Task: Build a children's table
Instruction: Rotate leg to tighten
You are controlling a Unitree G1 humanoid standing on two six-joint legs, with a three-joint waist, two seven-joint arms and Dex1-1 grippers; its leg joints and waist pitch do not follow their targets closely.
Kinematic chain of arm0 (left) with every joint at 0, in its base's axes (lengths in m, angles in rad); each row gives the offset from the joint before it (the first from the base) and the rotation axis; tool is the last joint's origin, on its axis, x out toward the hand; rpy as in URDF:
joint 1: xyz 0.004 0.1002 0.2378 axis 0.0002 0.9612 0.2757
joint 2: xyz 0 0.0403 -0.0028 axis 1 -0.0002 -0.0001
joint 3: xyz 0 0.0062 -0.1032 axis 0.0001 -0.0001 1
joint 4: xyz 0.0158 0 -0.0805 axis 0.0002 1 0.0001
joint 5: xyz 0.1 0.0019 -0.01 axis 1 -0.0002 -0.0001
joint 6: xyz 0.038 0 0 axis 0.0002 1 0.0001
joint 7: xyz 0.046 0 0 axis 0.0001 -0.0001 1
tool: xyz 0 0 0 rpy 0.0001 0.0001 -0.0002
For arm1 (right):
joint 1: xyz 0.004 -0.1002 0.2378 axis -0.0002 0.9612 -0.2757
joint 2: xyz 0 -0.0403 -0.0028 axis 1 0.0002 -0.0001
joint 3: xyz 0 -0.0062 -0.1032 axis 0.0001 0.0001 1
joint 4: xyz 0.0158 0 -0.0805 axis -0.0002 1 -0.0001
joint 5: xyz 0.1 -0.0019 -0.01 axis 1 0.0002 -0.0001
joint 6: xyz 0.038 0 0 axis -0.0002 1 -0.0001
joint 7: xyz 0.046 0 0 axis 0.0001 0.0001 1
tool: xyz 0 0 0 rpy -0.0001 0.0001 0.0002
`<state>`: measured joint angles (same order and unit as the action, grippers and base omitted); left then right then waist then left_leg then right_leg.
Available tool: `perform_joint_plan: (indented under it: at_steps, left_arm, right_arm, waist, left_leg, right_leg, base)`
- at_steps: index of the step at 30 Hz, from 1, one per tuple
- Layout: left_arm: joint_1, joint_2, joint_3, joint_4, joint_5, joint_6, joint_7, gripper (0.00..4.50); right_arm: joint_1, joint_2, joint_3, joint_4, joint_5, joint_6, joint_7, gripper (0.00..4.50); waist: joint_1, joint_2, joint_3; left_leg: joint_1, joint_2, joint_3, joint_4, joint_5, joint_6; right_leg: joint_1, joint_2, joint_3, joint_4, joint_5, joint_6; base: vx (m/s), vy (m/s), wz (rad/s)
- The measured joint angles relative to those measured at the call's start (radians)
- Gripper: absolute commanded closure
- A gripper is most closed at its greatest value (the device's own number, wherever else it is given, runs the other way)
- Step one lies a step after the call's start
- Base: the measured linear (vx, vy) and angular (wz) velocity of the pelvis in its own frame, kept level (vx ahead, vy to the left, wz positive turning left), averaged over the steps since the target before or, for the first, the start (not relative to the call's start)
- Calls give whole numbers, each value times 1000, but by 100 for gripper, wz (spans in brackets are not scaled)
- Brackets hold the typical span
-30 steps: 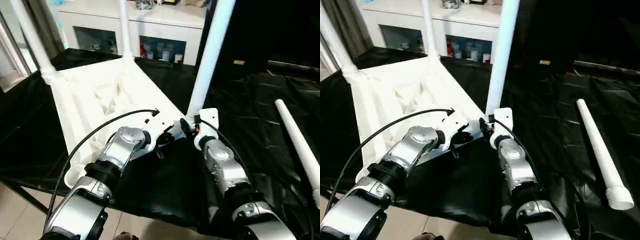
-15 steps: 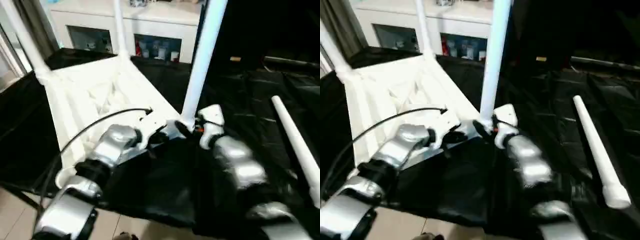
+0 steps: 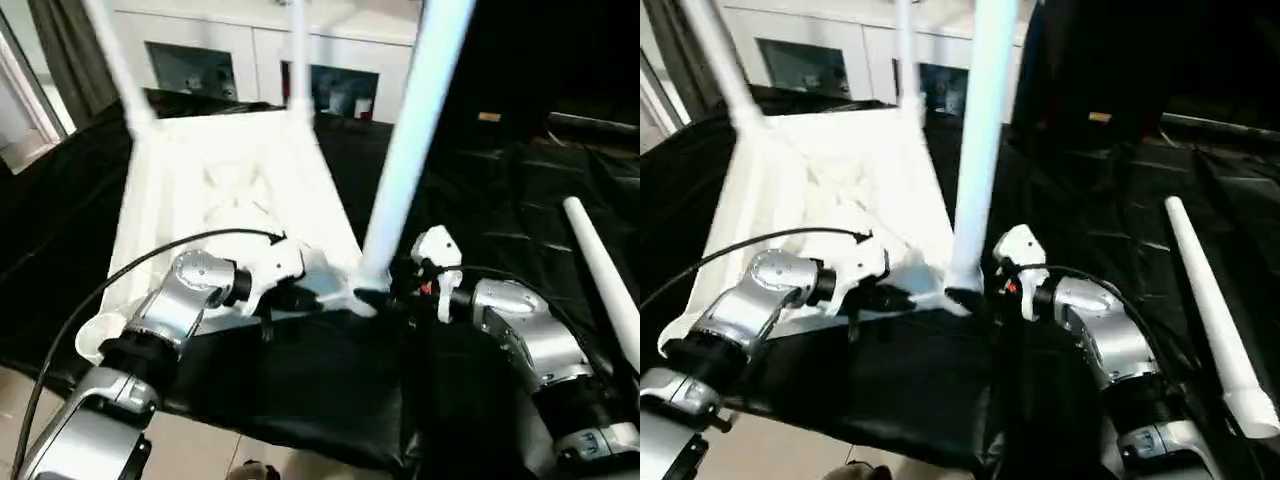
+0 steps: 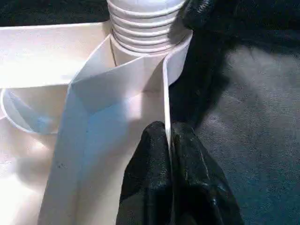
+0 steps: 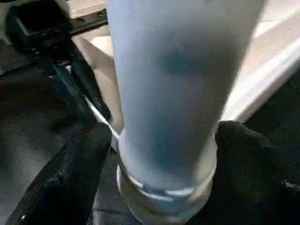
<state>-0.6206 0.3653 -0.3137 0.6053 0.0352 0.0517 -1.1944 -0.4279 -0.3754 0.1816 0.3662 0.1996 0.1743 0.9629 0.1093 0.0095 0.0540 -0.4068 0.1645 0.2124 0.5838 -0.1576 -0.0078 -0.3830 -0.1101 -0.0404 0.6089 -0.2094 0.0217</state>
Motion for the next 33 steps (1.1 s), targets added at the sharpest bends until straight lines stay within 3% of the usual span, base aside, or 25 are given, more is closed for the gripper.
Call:
perform_joint_plan:
  at_steps: [12,20,25,33]
  left_arm:
    - [15,8,0,-22,0,-1,-20,450]
    - [15,1,3,-20,1,12,-3,450]
    - [-37,-75,22,61,33,67,150,450]
    - [-121,-213,40,193,55,143,379,450]
  right_arm:
    - [0,-11,3,-4,0,15,26,164]
    - [0,10,0,9,-15,7,-11,179]
    - [-7,134,-79,104,-21,-25,-260,181]
    - [-42,287,-147,160,-77,-8,-630,182]
  waist:
    - [3,-1,0]
    - [0,-2,0]
    - [-21,-3,-2]
    - [-25,-3,-2]
  left_leg:
    - [1,0,0,0,0,0]
    - [2,0,0,0,0,0]
    - [5,0,0,0,0,0]
    - [9,0,-1,-1,0,0]
  right_leg:
    - [0,0,0,1,0,0]
    - [1,0,0,2,0,0]
    - [1,0,1,2,0,0]
    - [0,0,1,-4,-3,6]
  base:
    - [0,0,0]
    - [0,0,0]
    - [0,0,0]
    - [0,0,0]
